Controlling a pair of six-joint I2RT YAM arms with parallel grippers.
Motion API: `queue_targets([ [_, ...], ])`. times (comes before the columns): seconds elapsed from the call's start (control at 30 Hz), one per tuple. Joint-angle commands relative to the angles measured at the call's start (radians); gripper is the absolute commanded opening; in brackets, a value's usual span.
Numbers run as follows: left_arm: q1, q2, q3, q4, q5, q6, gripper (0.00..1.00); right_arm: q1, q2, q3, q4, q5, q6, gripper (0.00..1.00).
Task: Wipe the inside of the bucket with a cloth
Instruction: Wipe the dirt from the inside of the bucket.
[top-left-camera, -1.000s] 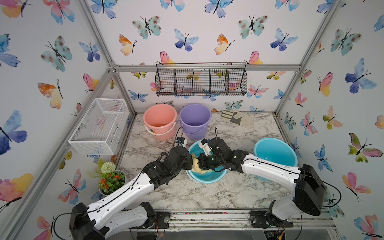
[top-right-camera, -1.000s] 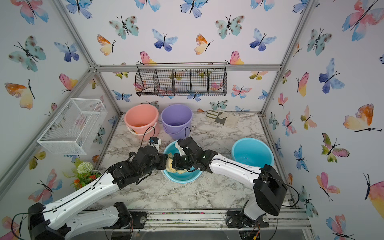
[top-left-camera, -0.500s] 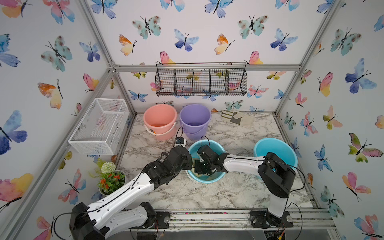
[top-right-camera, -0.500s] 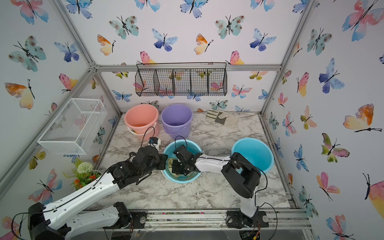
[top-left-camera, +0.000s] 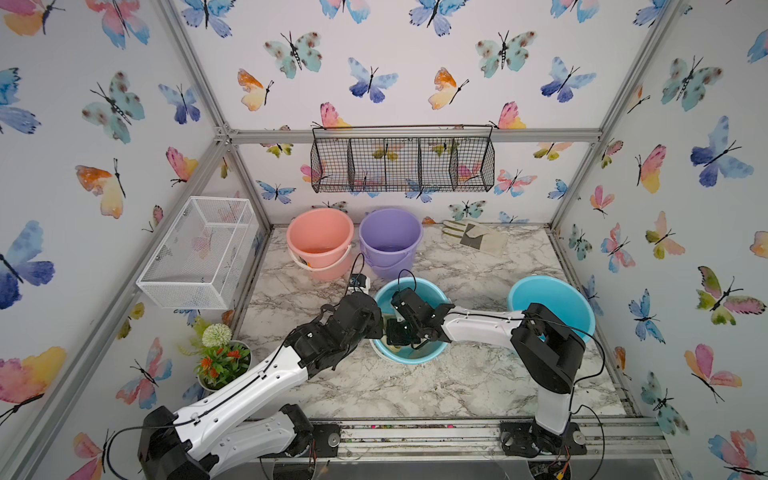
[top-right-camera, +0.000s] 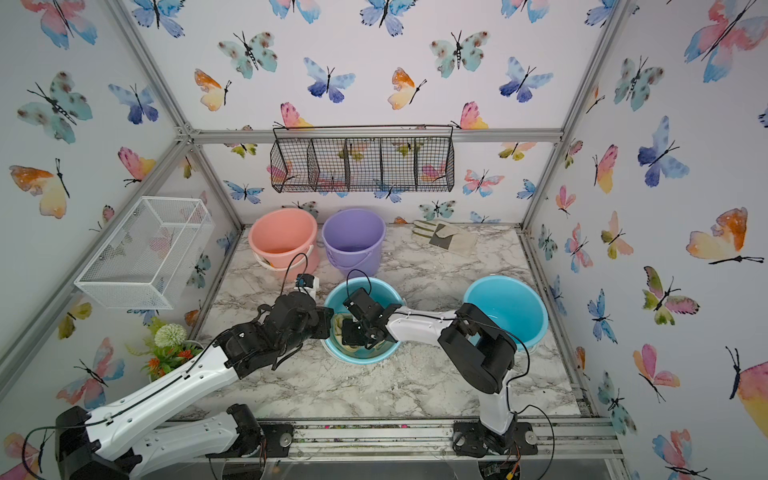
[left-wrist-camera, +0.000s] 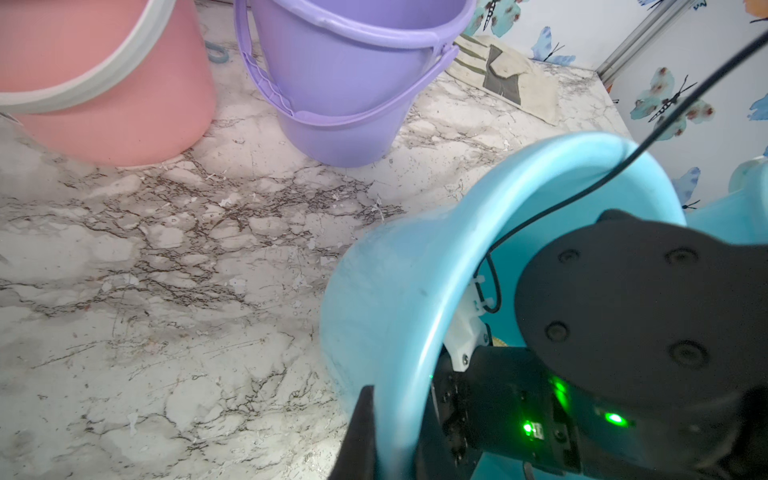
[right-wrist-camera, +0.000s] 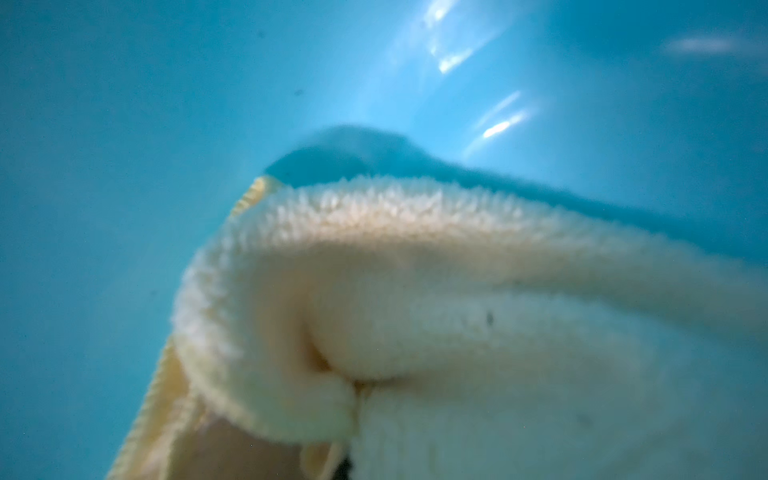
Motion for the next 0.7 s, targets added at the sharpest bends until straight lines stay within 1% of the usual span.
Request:
queue_targets([
  [0.0, -0.01, -0.021, -0.006, 0.07, 0.043, -0.009, 0.0, 0.004, -0.092, -0.059, -0.009, 0.023, -0.033, 0.02],
  [0.17, -0.01, -0.005, -0.001, 0.077, 0.05, -0.011, 0.0, 0.005, -0.24, -0.152, 0.067, -0.027, -0.077, 0.02],
  [0.27, -0.01, 0.008, 0.007, 0.076, 0.062, -0.007, 0.0, 0.006, -0.323, -0.184, 0.094, -0.017, -0.159, 0.02],
  [0.37, -0.01, 0.018, 0.015, 0.073, 0.074, -0.002, 0.0, 0.006, -0.379, -0.191, 0.086, 0.044, -0.342, 0.02],
  [0.5, -0.01, 0.022, 0.021, 0.066, 0.081, 0.004, 0.0, 0.006, -0.431, -0.149, 0.033, 0.183, -0.661, 0.02],
  [0.57, -0.008, 0.022, 0.024, 0.064, 0.084, 0.007, 0.0, 0.006, -0.457, -0.141, 0.055, 0.211, -0.818, 0.02],
  [0.67, -0.01, 0.023, 0.024, 0.07, 0.092, 0.012, 0.0, 0.006, -0.486, -0.144, 0.118, 0.22, -1.033, 0.02],
])
